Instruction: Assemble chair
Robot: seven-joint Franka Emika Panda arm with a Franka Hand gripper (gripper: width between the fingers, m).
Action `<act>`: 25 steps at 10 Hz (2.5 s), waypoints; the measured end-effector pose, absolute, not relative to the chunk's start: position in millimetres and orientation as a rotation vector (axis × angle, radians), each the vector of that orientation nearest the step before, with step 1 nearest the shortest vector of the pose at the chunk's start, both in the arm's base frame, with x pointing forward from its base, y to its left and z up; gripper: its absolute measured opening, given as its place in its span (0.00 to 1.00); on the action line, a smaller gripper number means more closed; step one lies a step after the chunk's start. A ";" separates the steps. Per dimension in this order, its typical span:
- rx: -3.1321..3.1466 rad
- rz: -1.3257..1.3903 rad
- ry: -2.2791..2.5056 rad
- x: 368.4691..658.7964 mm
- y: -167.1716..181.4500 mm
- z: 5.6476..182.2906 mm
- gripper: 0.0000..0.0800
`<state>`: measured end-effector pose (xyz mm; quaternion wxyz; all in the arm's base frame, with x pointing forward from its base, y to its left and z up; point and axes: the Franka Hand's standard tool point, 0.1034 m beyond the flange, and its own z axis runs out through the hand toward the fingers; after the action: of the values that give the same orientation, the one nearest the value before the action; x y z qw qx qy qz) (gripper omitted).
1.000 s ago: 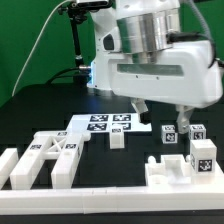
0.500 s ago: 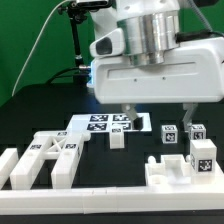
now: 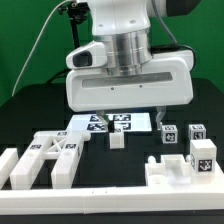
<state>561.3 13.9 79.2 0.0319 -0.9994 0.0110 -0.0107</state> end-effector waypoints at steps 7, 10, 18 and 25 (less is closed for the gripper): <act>-3.030 0.456 -0.048 519.8 4.2 71.5 0.81; -2.958 0.881 -0.068 496.7 0.0 56.2 0.81; -2.752 1.406 -0.028 485.1 -9.7 33.1 0.81; -2.745 1.464 0.006 454.1 -13.0 8.6 0.81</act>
Offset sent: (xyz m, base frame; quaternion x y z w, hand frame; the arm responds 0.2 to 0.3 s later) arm 0.0000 0.0000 0.0000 0.0000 0.0000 0.0000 1.0000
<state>454.1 -13.0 8.6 0.0152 -0.8822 0.0019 0.4706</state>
